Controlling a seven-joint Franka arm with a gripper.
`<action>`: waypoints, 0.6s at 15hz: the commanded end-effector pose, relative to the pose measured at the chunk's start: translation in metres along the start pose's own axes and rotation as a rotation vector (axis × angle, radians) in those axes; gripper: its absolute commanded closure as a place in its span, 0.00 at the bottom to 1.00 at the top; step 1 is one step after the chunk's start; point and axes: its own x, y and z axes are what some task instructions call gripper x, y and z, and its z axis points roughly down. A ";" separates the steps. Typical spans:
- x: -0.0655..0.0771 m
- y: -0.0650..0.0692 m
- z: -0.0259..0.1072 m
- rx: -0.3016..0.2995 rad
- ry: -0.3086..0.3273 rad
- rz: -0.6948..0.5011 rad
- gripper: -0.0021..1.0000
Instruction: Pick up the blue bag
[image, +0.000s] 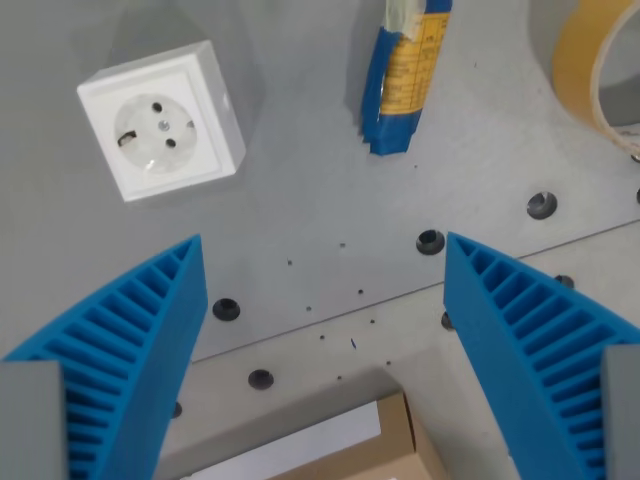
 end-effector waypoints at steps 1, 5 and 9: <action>0.004 0.011 0.008 0.017 0.066 -0.003 0.00; 0.021 0.022 0.027 0.021 0.075 0.006 0.00; 0.032 0.026 0.046 0.020 0.075 0.023 0.00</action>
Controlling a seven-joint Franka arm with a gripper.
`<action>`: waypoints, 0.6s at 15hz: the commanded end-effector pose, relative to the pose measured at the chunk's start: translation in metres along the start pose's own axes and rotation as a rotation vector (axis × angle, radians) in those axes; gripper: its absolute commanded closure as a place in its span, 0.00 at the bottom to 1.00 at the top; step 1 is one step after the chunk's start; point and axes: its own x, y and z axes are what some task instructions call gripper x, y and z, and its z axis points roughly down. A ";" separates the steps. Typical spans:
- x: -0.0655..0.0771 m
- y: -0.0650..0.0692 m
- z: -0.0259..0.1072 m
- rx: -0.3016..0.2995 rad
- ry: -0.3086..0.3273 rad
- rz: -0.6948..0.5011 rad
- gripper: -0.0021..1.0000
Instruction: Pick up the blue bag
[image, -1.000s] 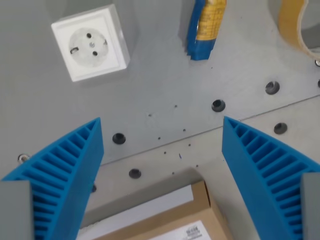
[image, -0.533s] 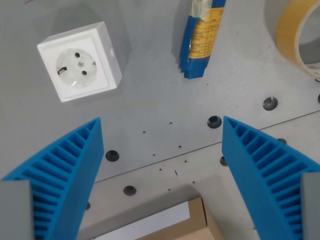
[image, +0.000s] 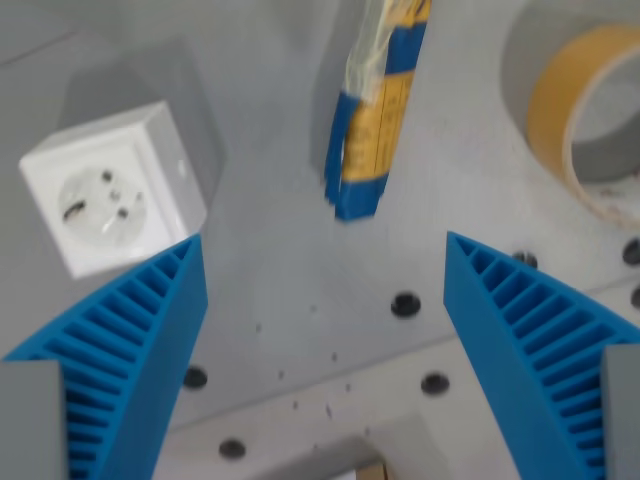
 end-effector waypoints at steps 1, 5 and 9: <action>0.008 0.005 0.010 0.013 0.056 0.012 0.00; 0.016 0.019 0.022 0.015 0.063 0.015 0.00; 0.030 0.025 0.041 0.018 0.062 0.020 0.00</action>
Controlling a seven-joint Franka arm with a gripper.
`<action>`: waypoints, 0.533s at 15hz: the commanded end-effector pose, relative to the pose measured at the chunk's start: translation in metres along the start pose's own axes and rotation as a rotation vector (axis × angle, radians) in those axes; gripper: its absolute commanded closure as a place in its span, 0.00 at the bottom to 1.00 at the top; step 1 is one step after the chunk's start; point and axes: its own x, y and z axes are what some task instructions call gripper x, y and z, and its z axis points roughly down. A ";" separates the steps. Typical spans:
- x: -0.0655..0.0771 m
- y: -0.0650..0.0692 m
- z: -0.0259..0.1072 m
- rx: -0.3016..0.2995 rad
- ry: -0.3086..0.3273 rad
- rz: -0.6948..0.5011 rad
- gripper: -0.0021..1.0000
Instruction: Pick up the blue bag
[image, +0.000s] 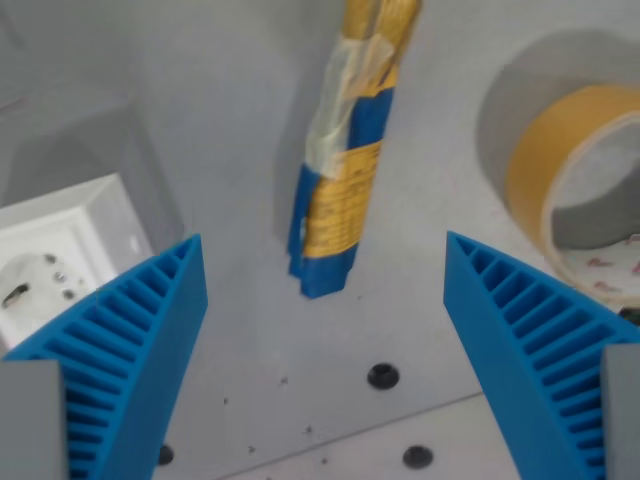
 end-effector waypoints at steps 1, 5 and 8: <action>0.016 0.002 0.017 0.013 0.034 0.004 0.00; 0.026 0.008 0.030 0.012 0.023 0.012 0.00; 0.024 0.015 0.029 0.016 0.027 0.006 0.00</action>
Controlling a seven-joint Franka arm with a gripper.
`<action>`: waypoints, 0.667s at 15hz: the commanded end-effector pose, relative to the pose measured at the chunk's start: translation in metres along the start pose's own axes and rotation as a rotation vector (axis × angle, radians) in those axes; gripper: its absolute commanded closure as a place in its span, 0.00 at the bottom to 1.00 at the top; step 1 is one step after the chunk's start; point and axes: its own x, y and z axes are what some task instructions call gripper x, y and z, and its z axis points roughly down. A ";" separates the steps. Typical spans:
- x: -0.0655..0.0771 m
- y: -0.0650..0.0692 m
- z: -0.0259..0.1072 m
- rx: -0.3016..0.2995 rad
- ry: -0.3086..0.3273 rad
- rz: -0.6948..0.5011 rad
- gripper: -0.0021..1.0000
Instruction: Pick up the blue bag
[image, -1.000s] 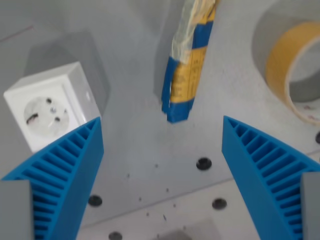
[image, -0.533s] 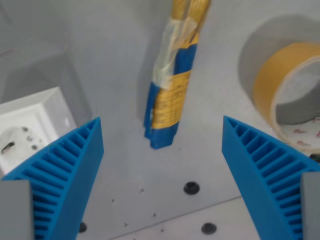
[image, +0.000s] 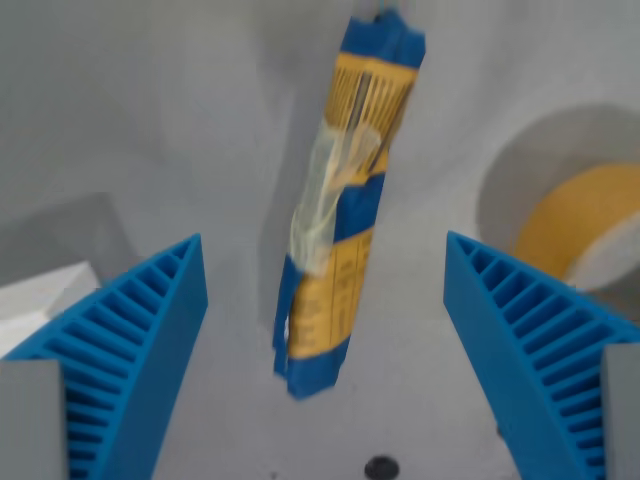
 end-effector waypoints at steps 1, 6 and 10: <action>-0.001 0.007 -0.006 0.015 0.009 -0.007 0.00; -0.008 0.007 -0.002 0.020 0.026 -0.005 0.00; -0.007 0.007 0.002 0.021 0.039 -0.005 0.00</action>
